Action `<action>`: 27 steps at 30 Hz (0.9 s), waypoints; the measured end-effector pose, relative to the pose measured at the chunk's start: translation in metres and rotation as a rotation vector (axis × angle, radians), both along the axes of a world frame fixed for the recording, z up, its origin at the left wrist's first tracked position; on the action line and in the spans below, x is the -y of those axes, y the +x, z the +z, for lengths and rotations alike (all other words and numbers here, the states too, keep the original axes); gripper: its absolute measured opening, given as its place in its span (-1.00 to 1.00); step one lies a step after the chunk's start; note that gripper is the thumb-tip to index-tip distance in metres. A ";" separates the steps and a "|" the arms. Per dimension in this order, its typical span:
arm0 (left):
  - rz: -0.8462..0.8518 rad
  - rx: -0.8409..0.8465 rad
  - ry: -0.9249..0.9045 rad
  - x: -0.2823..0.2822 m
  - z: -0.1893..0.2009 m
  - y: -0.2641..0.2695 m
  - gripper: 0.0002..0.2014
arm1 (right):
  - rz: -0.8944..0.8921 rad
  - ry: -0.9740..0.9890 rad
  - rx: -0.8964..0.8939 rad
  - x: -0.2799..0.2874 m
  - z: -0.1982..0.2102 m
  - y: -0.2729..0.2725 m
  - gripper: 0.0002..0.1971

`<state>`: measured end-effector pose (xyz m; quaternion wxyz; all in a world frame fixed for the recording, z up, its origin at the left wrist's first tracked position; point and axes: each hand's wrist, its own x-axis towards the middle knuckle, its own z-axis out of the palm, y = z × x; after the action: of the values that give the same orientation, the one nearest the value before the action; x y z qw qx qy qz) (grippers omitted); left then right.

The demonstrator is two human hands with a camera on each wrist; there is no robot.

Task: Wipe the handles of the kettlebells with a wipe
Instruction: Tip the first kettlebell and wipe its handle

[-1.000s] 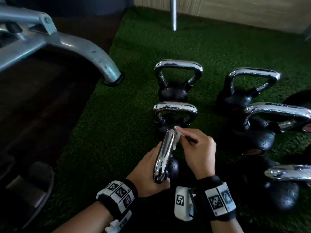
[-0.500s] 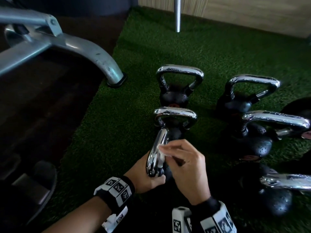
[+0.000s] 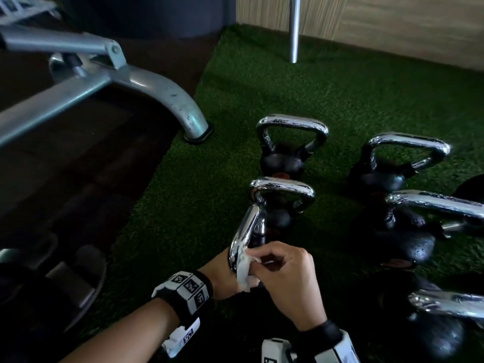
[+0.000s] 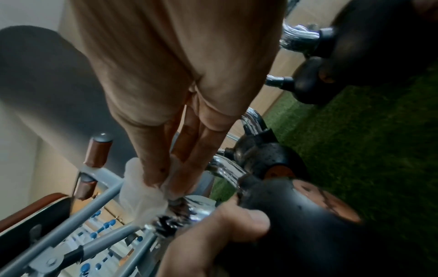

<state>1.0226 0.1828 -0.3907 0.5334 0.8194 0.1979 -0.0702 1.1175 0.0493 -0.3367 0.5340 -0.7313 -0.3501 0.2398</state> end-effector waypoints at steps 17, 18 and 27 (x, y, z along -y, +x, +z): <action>-0.059 0.116 -0.118 -0.005 0.005 -0.007 -0.71 | 0.300 -0.292 0.079 -0.010 -0.008 0.023 -0.76; -0.072 0.117 -0.080 -0.004 0.003 -0.008 -0.66 | 0.322 -0.287 0.018 -0.007 -0.009 0.024 -0.77; -0.075 0.168 -0.055 0.001 0.002 -0.008 -0.34 | 0.217 -0.144 -0.533 0.004 -0.020 0.013 -0.83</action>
<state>1.0149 0.1814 -0.3889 0.5675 0.8142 0.1195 -0.0265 1.1306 0.0455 -0.3571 0.5253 -0.6368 -0.2559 0.5031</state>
